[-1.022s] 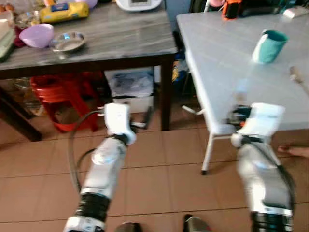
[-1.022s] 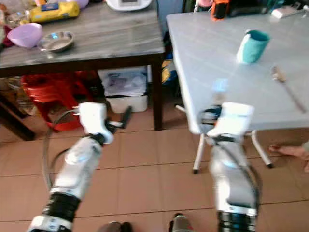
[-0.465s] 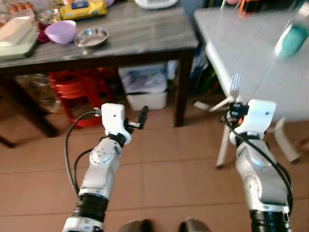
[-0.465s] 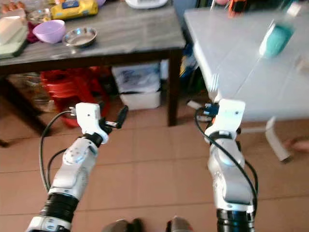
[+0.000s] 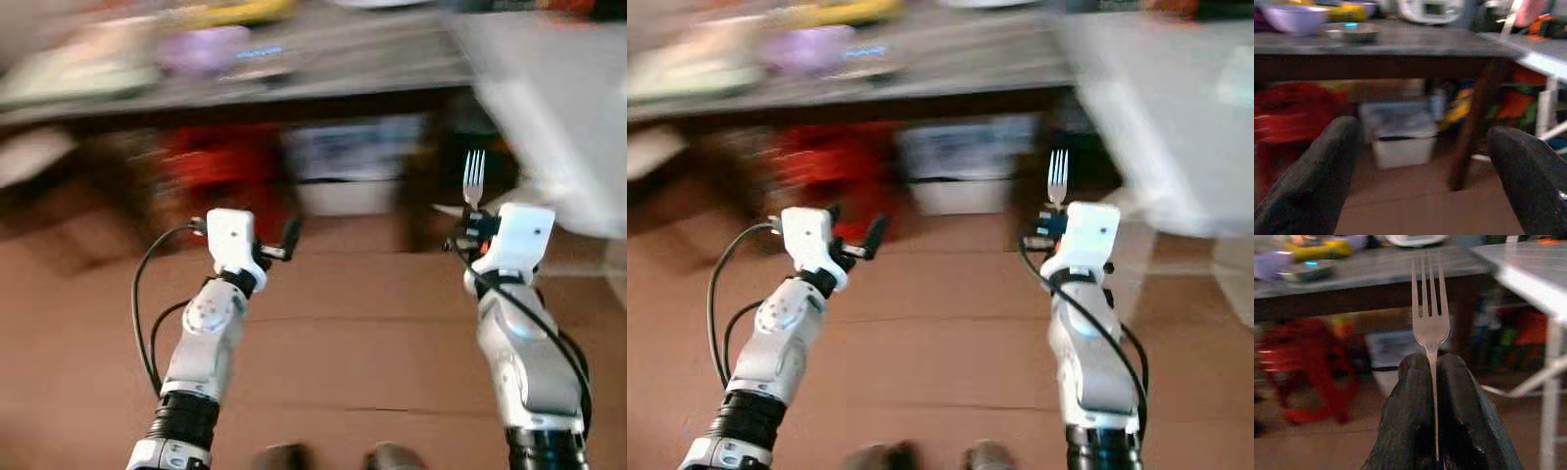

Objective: Setting the table

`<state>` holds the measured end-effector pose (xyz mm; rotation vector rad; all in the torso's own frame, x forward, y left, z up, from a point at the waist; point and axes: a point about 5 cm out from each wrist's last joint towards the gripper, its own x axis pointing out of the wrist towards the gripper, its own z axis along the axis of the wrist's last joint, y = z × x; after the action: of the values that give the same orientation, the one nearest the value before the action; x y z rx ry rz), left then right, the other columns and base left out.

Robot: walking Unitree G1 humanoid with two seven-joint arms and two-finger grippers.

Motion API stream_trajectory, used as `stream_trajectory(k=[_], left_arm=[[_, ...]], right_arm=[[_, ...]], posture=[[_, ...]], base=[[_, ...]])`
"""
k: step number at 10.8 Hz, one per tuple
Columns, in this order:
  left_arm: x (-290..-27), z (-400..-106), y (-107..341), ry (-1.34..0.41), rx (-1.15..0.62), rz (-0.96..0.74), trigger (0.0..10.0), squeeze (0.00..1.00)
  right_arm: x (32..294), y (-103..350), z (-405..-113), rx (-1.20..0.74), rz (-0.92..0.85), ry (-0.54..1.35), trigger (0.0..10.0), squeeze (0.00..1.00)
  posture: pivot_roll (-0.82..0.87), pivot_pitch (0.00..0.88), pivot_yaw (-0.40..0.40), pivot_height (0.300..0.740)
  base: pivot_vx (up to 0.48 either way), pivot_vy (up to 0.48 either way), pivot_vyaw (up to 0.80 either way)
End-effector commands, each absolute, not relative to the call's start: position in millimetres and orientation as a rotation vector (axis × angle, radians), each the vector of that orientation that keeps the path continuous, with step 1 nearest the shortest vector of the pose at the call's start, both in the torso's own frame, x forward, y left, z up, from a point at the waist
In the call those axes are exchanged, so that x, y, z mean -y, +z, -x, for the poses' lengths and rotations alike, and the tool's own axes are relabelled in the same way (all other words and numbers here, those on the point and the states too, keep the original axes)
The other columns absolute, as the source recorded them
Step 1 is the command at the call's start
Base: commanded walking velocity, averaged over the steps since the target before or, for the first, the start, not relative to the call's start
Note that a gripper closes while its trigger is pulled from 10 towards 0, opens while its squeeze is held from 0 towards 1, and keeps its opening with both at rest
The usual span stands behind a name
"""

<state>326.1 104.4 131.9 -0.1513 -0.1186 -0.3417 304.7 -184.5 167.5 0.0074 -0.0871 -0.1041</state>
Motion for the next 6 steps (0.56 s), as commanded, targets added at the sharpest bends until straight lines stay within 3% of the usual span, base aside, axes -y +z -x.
stream_trajectory(k=[1, 6], left_arm=[[-100.1, -324.2, 128.8, -0.355, 0.103, 0.145, 10.0, 0.00], [-95.3, -319.0, 133.8, -0.429, 0.152, 0.145, 10.0, 0.00]], right_arm=[[189.4, 165.5, -301.9, 0.083, -0.009, -0.122, 10.0, 0.00], [189.8, 163.2, -299.6, 0.082, -0.014, -0.136, 10.0, 0.00]], posture=[[-0.20, 0.161, 0.089, 0.740], [-0.21, 0.164, 0.090, 0.740]], base=[[0.000, 0.341, 0.50], [0.000, 0.000, 0.00]])
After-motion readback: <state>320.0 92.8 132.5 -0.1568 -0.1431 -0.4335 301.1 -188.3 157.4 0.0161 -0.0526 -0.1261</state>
